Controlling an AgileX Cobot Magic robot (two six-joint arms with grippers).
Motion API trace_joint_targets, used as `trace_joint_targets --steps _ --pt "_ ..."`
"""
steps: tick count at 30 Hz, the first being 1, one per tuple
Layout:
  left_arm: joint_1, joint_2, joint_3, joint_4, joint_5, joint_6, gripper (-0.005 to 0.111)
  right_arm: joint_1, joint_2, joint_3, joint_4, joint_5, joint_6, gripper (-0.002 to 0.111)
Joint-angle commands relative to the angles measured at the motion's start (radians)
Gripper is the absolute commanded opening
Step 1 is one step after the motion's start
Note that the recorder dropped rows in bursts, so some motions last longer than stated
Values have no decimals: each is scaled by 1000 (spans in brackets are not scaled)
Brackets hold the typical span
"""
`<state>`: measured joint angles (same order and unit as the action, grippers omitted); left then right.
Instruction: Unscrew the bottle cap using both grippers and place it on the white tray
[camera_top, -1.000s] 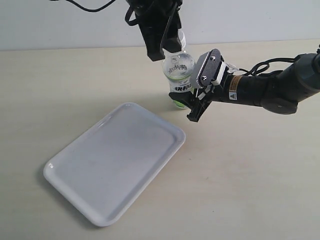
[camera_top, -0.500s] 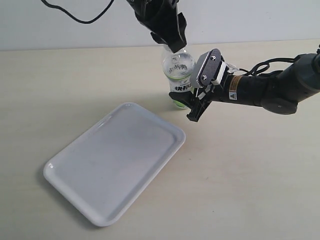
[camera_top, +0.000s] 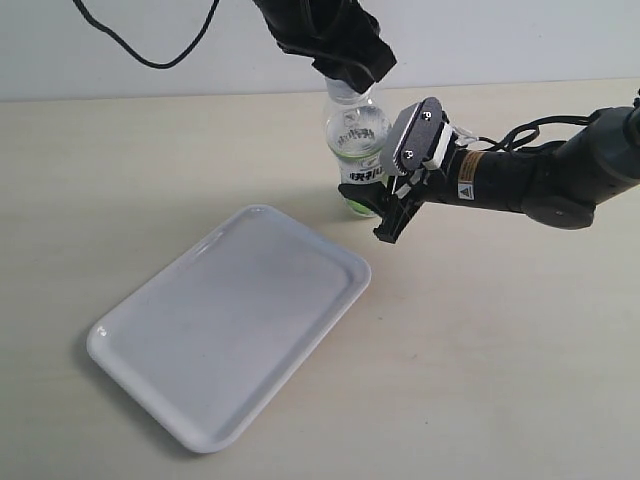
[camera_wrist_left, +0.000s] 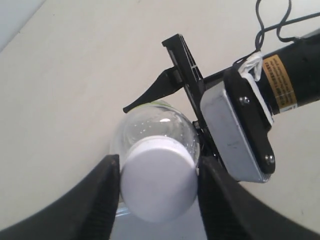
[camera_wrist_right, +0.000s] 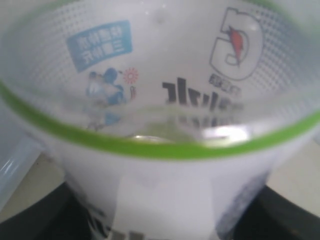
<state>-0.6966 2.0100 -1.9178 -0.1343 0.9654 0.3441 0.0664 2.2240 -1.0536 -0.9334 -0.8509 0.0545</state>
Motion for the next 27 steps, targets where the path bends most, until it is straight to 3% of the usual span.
trace_joint_targets --steps 1,6,8,11,14,21,27 --pt "-3 3 -1 -14 19 -39 0 -3 -12 0 15 27 -1 0" --pt "-3 3 -1 -14 15 -12 5 -3 -12 0 15 32 -1 0" --pt "-3 3 -1 -14 16 20 19 -3 -12 0 15 34 -1 0" --pt "-3 3 -1 -14 14 42 53 -3 -12 0 15 36 -1 0" --pt "-3 3 -1 -14 1 52 77 -3 -12 0 15 36 -1 0" --pt "-3 3 -1 -12 -5 291 79 -3 -12 0 15 36 -1 0" --pt "-3 1 -1 -10 -7 663 79 -3 -12 0 15 36 -1 0"
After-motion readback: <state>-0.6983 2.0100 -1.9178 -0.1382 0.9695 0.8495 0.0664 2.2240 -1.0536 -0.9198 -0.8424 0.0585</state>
